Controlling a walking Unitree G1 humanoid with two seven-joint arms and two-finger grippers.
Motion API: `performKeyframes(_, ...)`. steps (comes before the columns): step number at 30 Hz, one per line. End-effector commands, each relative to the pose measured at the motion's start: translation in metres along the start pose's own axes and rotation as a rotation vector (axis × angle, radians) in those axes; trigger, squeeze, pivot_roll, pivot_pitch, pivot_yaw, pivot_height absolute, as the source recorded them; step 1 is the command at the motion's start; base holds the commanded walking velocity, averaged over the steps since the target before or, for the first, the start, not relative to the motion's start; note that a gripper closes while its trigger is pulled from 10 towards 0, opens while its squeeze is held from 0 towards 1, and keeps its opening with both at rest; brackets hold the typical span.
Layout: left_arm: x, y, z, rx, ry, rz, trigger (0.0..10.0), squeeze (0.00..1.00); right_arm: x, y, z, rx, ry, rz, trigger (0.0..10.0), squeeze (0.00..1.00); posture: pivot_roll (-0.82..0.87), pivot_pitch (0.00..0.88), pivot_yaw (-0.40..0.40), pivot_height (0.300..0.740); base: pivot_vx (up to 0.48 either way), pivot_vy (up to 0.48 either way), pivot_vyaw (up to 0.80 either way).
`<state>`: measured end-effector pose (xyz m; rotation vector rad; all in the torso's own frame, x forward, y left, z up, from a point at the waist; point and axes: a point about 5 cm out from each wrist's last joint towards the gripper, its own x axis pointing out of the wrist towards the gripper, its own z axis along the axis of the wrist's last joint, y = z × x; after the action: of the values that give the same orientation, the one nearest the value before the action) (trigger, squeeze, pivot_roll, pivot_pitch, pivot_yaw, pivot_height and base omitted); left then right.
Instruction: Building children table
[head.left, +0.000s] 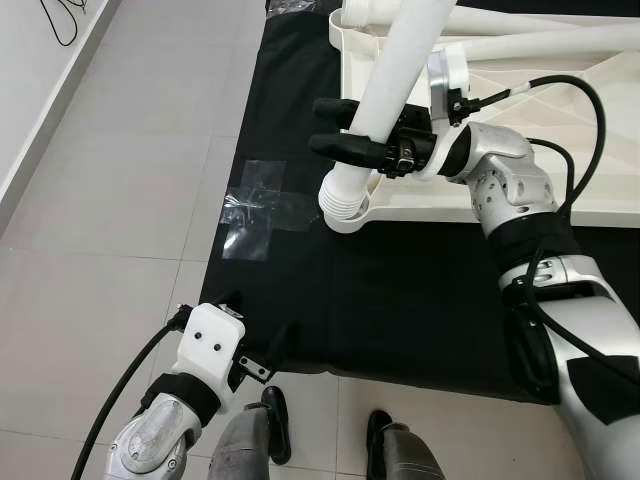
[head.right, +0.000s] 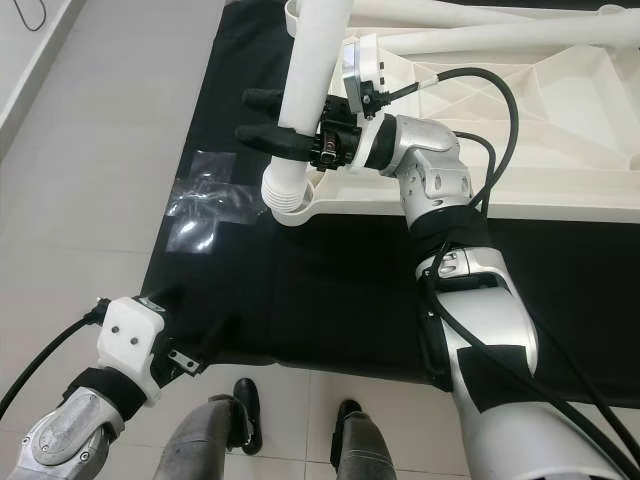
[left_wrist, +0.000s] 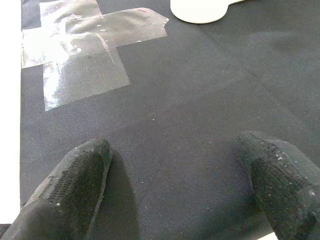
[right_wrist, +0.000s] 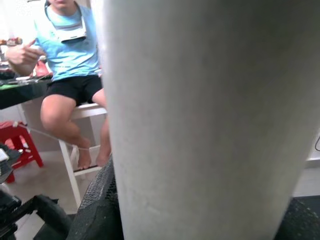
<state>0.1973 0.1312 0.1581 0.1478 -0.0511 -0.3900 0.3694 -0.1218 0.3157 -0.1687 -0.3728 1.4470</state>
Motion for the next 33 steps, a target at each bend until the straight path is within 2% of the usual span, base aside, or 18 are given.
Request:
performKeyframes(1,-0.003,-0.001,-0.005,-0.001,0.035,-0.008,10.0,0.0,-0.003,0.003,-0.014,0.047,0.067,0.014,10.0,0.0,0.21,0.402,0.02,0.74,0.0,0.0,0.0)
performKeyframes(7,-0.003,-0.001,-0.005,0.002,0.035,-0.006,10.0,0.0,-0.005,0.001,-0.012,0.039,0.076,0.018,10.0,0.0,0.21,0.403,0.022,0.74,0.0,0.0,0.0)
performKeyframes(13,-0.004,-0.001,-0.005,0.004,0.036,-0.006,10.0,0.0,-0.005,0.005,-0.014,0.033,0.111,0.071,10.0,0.0,0.21,0.403,0.023,0.74,0.0,0.0,0.0)
performKeyframes(20,-0.004,0.0,-0.005,0.006,0.036,-0.004,10.0,0.0,0.003,0.009,-0.018,0.019,0.165,0.143,10.0,0.0,0.21,0.404,0.021,0.74,0.0,0.0,0.0)
performKeyframes(23,-0.003,-0.001,-0.005,0.008,0.034,-0.001,10.0,0.0,0.01,0.014,-0.022,-0.019,0.228,0.195,10.0,0.0,0.21,0.403,0.018,0.74,0.0,0.0,0.0)
performKeyframes(33,-0.002,-0.001,-0.005,0.006,0.032,0.003,10.0,0.0,0.014,0.015,-0.023,-0.062,0.277,0.22,10.0,0.0,0.21,0.402,0.013,0.74,0.0,0.0,0.0)
